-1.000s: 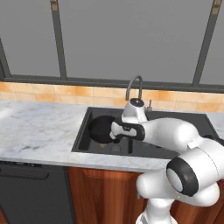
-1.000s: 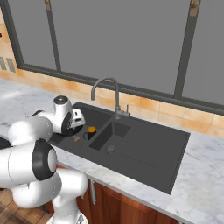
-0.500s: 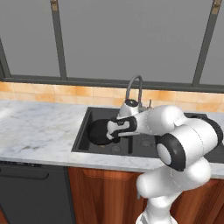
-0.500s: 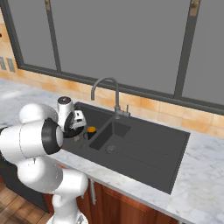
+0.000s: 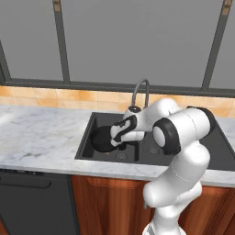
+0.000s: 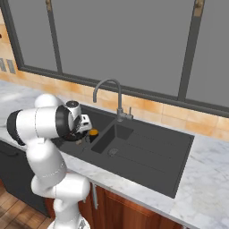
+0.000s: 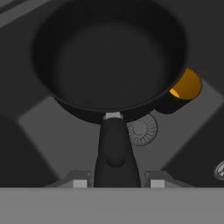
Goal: Pick the mug and saucepan and place them in the sink. Then turn on the water.
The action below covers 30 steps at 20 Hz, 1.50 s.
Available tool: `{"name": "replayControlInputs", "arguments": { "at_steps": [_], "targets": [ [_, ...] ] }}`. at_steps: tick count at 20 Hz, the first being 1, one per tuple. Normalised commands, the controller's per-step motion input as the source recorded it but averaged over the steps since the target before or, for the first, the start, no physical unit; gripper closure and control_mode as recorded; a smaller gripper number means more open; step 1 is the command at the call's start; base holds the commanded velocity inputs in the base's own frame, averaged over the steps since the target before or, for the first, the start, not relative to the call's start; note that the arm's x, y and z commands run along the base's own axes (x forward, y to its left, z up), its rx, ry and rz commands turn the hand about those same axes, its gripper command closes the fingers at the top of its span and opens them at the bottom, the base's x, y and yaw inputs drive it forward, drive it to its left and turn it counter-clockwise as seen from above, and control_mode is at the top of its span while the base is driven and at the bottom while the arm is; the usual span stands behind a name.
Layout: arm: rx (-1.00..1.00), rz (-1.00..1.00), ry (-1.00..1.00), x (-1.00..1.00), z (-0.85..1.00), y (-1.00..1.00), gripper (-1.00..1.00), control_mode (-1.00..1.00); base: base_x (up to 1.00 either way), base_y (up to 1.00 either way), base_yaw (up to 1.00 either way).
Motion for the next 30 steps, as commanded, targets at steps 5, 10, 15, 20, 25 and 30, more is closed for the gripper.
{"name": "replayControlInputs", "arguments": {
  "at_steps": [5,10,15,20,25,30],
  "targets": [
    [-0.01,0.03,0.01,0.26,-0.31,0.12,1.0,-1.0,0.0,0.0,0.0],
    [-0.04,0.03,0.0,0.22,-0.33,0.23,1.0,-1.0,0.0,0.0,0.0],
    [-0.04,0.05,0.0,0.33,-0.19,0.44,1.0,-1.0,0.0,0.0,0.0],
    [-0.04,0.03,0.0,0.28,-0.17,0.51,1.0,-1.0,0.0,0.0,0.0],
    [-0.03,0.03,0.0,0.12,-0.18,0.44,-1.0,-1.0,0.0,0.0,0.0],
    [-0.02,0.0,-0.07,0.0,0.08,0.22,-1.0,-1.0,0.0,0.0,0.0]
  ]
}}
